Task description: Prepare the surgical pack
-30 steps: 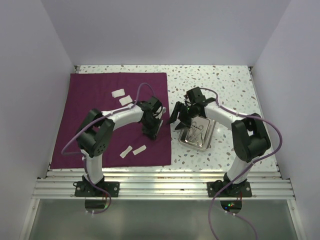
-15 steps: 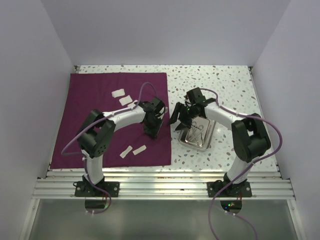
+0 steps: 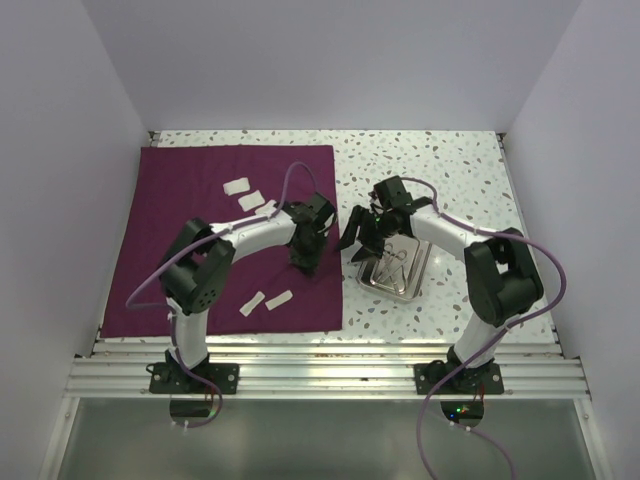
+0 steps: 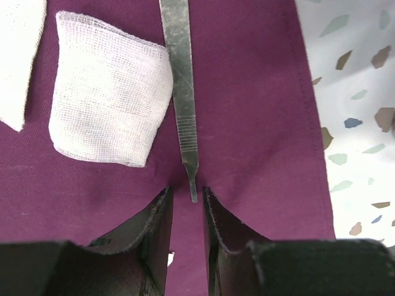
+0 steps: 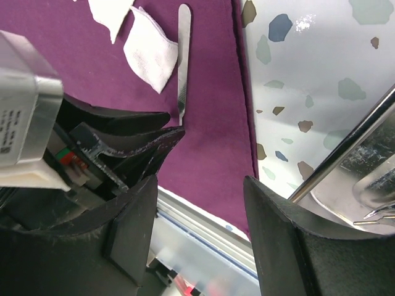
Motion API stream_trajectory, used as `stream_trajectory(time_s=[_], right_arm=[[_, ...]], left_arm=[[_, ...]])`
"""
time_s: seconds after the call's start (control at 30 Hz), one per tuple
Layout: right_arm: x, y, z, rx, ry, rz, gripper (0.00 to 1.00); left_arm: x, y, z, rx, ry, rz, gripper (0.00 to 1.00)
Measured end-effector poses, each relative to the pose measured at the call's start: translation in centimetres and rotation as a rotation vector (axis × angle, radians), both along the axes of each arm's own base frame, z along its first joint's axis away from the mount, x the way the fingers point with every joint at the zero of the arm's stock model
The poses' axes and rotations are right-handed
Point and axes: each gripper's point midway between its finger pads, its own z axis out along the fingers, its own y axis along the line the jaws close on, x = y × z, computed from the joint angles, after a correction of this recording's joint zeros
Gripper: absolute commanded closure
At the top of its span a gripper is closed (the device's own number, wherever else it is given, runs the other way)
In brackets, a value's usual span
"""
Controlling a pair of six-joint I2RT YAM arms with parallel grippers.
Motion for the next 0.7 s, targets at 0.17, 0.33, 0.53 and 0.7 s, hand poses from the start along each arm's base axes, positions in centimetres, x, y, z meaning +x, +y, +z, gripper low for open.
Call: stream_trajectory(time_s=[0.17, 0.33, 0.53, 0.7], right_arm=[[-0.04, -0.02, -0.05, -0.001, 0.000, 0.002, 0.39], [-0.05, -0.03, -0.06, -0.001, 0.000, 0.002, 0.39], [-0.45, -0.22, -0.53, -0.007, 0.013, 0.003, 0.39], [-0.49, -0.28, -0.56, -0.011, 0.009, 0.009, 0.39]], left_arm=[[-0.32, 0.13, -0.56, 0.022, 0.009, -0.004, 0.71], [-0.65, -0.22, -0.62, 0.032, 0.002, -0.015, 0.69], [-0.79, -0.40, -0.78, 0.041, -0.003, -0.005, 0.72], [-0.61, -0.18, -0.88, 0.056, -0.009, 0.001, 0.85]])
